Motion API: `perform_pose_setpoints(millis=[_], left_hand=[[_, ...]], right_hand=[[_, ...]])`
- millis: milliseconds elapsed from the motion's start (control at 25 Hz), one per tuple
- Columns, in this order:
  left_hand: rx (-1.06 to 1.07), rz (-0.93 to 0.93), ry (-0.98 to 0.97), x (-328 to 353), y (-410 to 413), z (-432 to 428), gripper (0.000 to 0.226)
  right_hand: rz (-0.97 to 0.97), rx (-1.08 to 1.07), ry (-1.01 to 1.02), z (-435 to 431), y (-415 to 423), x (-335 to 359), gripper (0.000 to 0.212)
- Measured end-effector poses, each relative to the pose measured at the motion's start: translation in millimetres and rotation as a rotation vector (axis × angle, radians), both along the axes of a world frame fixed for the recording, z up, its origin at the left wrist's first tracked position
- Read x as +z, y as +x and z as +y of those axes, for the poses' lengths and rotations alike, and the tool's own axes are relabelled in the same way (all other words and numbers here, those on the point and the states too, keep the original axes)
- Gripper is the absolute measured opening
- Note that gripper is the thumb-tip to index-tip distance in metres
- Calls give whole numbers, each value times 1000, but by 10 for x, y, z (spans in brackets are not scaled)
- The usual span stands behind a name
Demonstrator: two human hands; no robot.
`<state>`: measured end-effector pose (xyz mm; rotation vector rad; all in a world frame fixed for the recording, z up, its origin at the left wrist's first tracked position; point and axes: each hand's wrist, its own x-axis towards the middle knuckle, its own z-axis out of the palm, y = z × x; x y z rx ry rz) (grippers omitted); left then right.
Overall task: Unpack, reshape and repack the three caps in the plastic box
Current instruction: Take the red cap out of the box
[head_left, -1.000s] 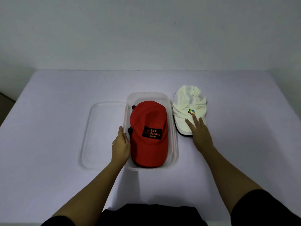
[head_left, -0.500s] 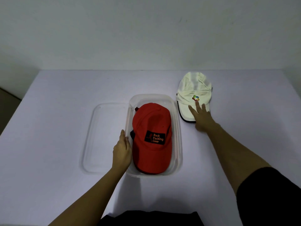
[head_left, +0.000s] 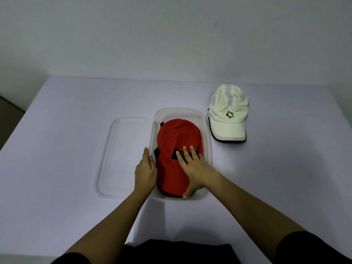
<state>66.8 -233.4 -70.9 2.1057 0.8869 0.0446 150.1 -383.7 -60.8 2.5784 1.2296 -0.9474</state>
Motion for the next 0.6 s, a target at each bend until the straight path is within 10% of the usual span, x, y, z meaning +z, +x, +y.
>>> perform_pose_setpoints(millis=[600], left_hand=[[-48,66,-10,72,-13,9,52]], right_hand=[[-34,7,-165,208,-151,92,141]])
